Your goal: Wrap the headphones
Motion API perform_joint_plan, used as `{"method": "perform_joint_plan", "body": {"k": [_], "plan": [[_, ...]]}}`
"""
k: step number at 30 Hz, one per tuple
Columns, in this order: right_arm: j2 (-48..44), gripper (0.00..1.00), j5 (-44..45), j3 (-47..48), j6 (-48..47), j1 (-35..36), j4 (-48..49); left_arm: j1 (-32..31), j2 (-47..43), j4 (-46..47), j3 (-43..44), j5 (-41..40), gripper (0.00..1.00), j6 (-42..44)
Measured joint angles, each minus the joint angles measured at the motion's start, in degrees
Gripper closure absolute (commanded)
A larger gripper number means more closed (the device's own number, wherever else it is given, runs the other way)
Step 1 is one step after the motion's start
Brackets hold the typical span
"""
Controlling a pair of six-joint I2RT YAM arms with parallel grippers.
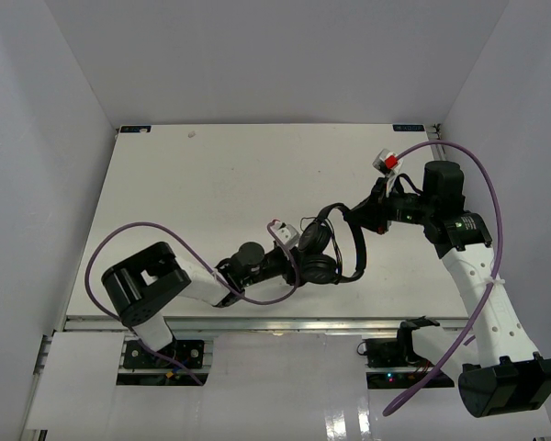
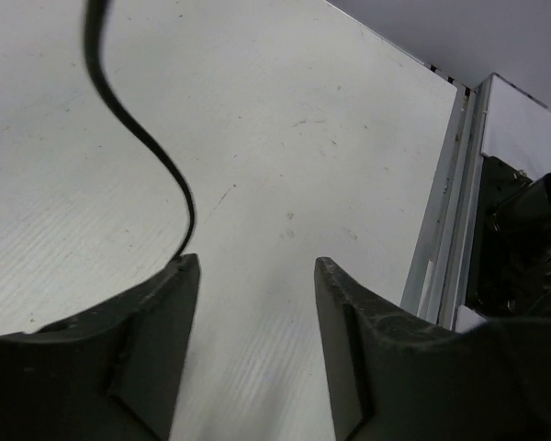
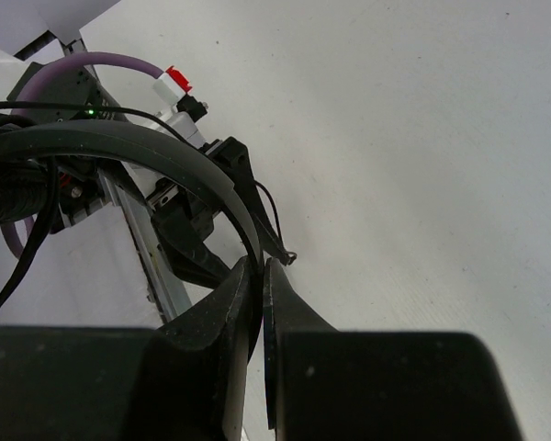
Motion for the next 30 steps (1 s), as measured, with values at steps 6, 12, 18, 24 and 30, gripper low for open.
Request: {"method": "perform_joint_plan", "body": {"k": [6, 12, 18, 24, 30], "plan": [[0.00, 0.92, -0.22, 0.00, -0.04, 0.00, 0.56, -3.65, -7.19, -2.09, -3.71, -2.80, 0.18, 2.84], [0.00, 0.92, -0.56, 0.00, -0.04, 0.00, 0.96, -7.50, -19.31, -2.37, -13.01, -10.38, 0.13, 4.23], [0.00, 0.92, -1.64, 0.00, 0.41, 0.00, 1.12, -7.47, -18.58, -3.63, -12.83, -15.85, 0.12, 7.46], [-0.21, 0.92, -2.29, 0.00, 1.21, 0.00, 1.44, -7.24, -6.14, -3.17, -5.47, -18.55, 0.28, 10.18], [-0.57, 0.92, -2.54, 0.00, 1.57, -0.10, 1.44, -6.91, 4.86, -3.62, 4.32, -18.24, 1.00, 11.50]]}}
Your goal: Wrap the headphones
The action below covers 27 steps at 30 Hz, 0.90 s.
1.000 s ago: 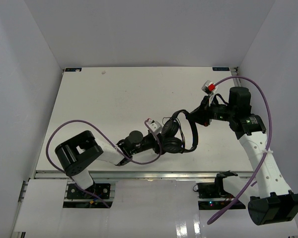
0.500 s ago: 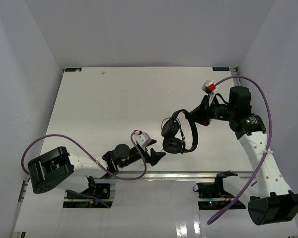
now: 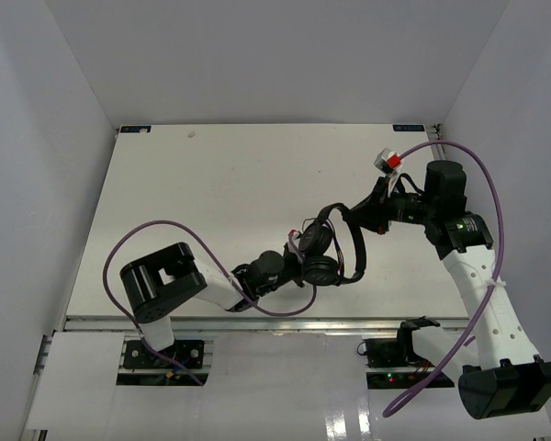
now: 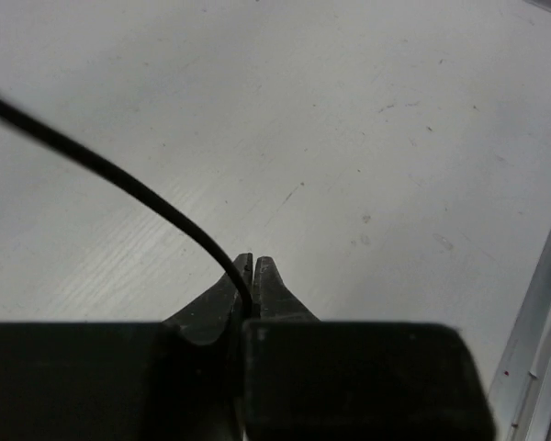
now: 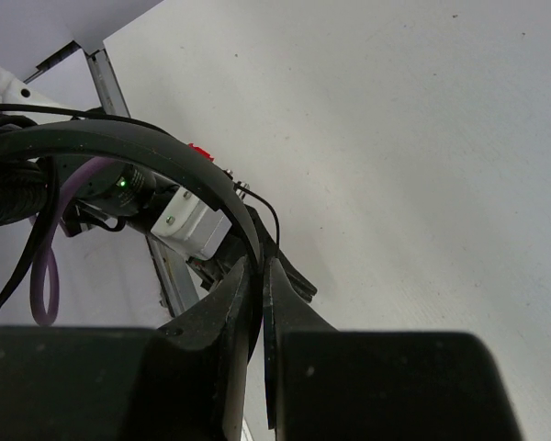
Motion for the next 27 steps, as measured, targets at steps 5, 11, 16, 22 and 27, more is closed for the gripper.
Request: {"method": "perform_joint_plan", "body": {"k": [5, 11, 16, 22, 27], "plan": [[-0.34, 0.92, -0.03, 0.00, 0.30, -0.05, 0.00, 0.02, 0.70, 2.14, 0.41, 0.57, 1.00, -1.23], [-0.39, 0.92, 2.14, 0.01, 1.02, -0.08, 0.03, 0.02, -2.54, 5.65, -5.20, 2.69, 1.00, -5.86], [-0.07, 0.92, 7.98, 0.36, 3.76, -0.32, 1.10, -0.39, -4.32, 9.38, -10.12, 5.51, 1.00, -11.53], [3.17, 0.92, 17.78, 0.98, 8.12, -0.38, 4.88, -3.77, -4.34, 11.82, -12.68, 7.88, 1.00, -18.08], [5.76, 0.92, 28.04, 0.94, 10.89, -0.36, 6.31, -7.45, -4.89, 11.44, -12.62, 8.10, 1.00, -20.76]]}}
